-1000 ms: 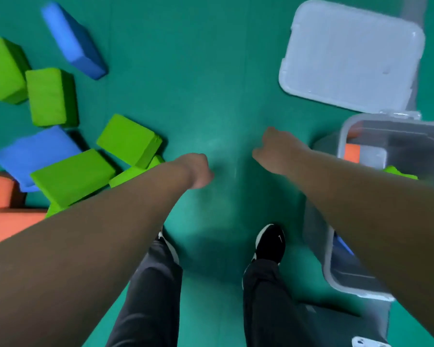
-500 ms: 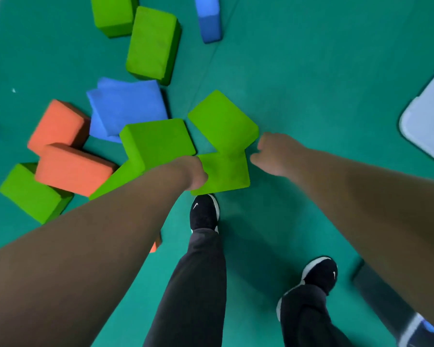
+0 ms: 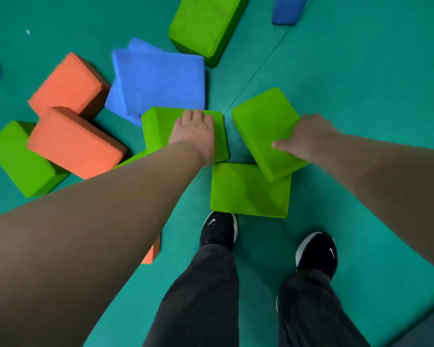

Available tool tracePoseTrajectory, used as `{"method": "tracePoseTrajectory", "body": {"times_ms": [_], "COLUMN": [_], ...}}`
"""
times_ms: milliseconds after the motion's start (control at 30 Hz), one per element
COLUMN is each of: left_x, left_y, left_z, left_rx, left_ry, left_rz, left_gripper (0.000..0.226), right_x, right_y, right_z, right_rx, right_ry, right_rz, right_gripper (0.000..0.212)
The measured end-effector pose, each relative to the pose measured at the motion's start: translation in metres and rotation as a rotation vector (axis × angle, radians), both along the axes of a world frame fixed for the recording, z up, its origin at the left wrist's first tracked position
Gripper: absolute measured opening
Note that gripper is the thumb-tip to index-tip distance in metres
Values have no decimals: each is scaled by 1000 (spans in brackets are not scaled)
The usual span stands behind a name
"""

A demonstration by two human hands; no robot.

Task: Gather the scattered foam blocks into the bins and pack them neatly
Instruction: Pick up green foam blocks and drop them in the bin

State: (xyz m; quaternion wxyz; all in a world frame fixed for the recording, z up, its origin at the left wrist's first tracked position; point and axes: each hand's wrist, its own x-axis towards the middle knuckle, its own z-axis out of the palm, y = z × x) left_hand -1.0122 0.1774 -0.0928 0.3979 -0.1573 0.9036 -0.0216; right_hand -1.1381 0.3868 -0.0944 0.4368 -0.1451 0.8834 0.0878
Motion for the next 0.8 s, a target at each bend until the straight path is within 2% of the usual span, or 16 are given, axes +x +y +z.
{"method": "tracePoseTrajectory", "body": {"times_ms": [133, 267, 367, 500, 567, 700, 800], "left_x": [-1, 0, 0, -5, -8, -10, -12], "left_y": [-12, -12, -4, -3, -4, 3, 18], "left_z": [-30, -34, -26, -15, -12, -6, 7], "left_rx": [-180, -268, -306, -308, -307, -206, -143], "left_ry": [-38, -18, -40, -104, -96, -31, -34], "left_rz": [25, 4, 10, 63, 74, 156, 174], "left_gripper": [86, 111, 122, 112, 107, 93, 83], "right_x": [-2, -2, -1, 3, 8, 19, 27], "right_y": [-4, -6, -11, -14, -11, 0, 13], "right_z": [-27, -38, -30, -17, -16, -10, 0], "right_rx": [77, 111, 198, 171, 101, -83, -146], "right_ry": [-52, -20, -19, -4, 0, -60, -9], "right_rz": [141, 30, -26, -216, -304, -498, -461], "right_gripper": [108, 142, 147, 145, 149, 139, 130]}}
